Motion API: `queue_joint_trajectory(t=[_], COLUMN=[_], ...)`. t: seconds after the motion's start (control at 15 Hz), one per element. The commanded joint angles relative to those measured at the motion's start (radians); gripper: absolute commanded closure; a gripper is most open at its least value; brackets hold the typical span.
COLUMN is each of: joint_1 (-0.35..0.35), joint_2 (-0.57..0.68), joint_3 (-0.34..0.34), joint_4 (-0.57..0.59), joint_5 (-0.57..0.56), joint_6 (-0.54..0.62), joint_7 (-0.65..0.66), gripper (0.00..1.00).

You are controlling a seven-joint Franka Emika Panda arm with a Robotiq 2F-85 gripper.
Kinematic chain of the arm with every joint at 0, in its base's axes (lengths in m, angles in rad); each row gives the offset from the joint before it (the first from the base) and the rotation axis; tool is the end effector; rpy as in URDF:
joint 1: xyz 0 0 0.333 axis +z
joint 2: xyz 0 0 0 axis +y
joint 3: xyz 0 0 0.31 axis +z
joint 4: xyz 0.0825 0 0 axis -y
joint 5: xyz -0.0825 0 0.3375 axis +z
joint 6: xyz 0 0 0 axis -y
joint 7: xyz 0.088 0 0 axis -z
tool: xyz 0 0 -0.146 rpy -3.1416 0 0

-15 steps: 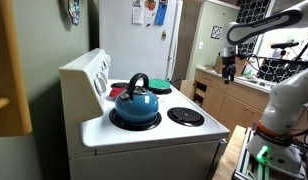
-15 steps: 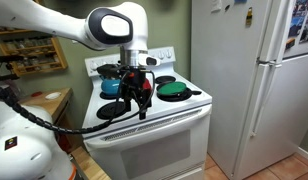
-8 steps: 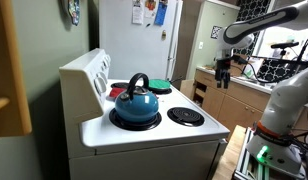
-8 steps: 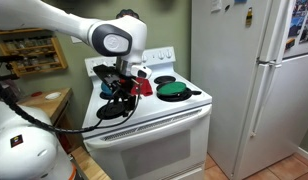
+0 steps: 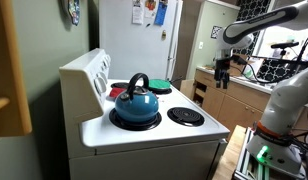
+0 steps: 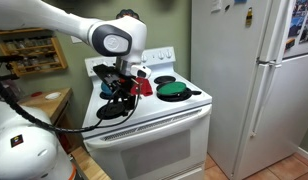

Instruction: Put the green pot holder on the stove and then put the blue kettle on the green pot holder

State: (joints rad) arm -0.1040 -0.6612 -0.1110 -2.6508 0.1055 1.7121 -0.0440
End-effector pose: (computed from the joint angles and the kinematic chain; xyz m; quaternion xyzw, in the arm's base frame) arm 0.2587 -0.0409 0.4026 -0.9831 0.0827 0.1291 0.1001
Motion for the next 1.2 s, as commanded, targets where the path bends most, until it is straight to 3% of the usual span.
queue_joint_trajectory(t=[0.0, 0.27, 0.33, 0.67, 1.0, 1.07, 1.13], joint_1=[-0.001, -0.004, -0.024, -0.044, -0.059, -0.05, -0.052], joint_2=[0.0, 0.005, 0.026, 0.13, 0.302, 0.223, 0.255], joint_3=[0.0, 0.015, 0.043, 0.051, 0.042, 0.039, 0.039], joint_4=[0.002, 0.009, 0.028, 0.099, 0.177, 0.134, 0.149], joint_5=[0.0, -0.027, -0.095, -0.279, -0.255, -0.258, -0.257], joint_6=[-0.003, 0.007, 0.054, 0.368, 0.721, 0.656, 0.694], joint_7=[0.0, 0.007, 0.038, 0.047, 0.161, 0.117, 0.132], gripper=[0.0, 0.0, 0.0, 0.0, 0.0, 0.0, 0.0])
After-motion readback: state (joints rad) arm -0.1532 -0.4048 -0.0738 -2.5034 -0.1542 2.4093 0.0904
